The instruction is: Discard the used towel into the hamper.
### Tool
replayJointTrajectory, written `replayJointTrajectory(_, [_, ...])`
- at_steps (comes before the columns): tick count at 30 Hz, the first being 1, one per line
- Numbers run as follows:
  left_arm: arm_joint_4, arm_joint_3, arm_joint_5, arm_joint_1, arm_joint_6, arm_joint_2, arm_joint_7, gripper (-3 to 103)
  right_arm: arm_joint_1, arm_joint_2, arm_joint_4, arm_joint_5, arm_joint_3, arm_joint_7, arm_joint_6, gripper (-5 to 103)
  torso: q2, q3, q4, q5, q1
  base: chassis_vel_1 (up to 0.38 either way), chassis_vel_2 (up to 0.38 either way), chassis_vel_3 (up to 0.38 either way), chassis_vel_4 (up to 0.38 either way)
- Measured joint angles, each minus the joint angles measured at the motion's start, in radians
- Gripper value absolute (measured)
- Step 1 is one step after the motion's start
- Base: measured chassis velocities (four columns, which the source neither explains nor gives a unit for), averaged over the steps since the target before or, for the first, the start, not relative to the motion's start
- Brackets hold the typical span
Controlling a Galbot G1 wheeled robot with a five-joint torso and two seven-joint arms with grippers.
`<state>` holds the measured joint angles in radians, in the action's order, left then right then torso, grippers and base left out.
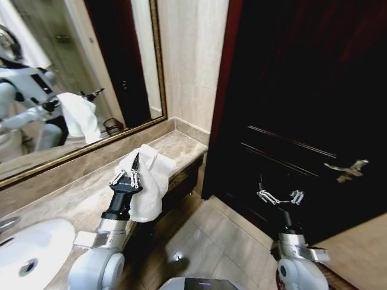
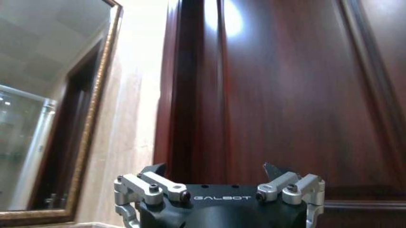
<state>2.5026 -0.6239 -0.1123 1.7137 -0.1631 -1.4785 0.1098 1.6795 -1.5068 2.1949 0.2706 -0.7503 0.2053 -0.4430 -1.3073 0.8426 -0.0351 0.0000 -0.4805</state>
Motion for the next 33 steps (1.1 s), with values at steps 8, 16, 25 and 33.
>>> replayJointTrajectory(8, [-0.001, 0.007, 0.002, -0.007, -0.001, 0.006, 0.011, 1, 0.01, -0.001, -0.007, 0.0, -0.002, 0.005, -0.008, 100, 0.0, 0.0, 0.0003, 0.0001, 0.0, -0.123, -0.125, -0.107, -0.116])
replayJointTrajectory(16, [-0.002, 0.015, 0.003, -0.004, -0.01, 0.004, 0.027, 1, 0.004, -0.004, -0.022, 0.0, 0.004, 0.016, -0.012, 100, 0.0, 0.0, 0.0001, -0.0003, 0.0, -0.117, -0.133, -0.133, -0.126])
replayJointTrajectory(25, [-0.008, 0.018, 0.002, -0.007, -0.011, 0.003, 0.036, 1, 0.001, -0.004, -0.031, -0.001, 0.007, 0.018, -0.014, 100, 0.0, 0.0, 0.0002, 0.0001, 0.0, -0.131, -0.126, -0.117, -0.137])
replayJointTrajectory(33, [-0.014, 0.02, -0.001, -0.008, -0.011, 0.007, 0.038, 1, 0.006, -0.009, -0.033, -0.002, 0.01, 0.023, -0.019, 100, 0.0, 0.0, 0.0001, -0.0001, 0.0, -0.132, -0.132, -0.119, -0.127])
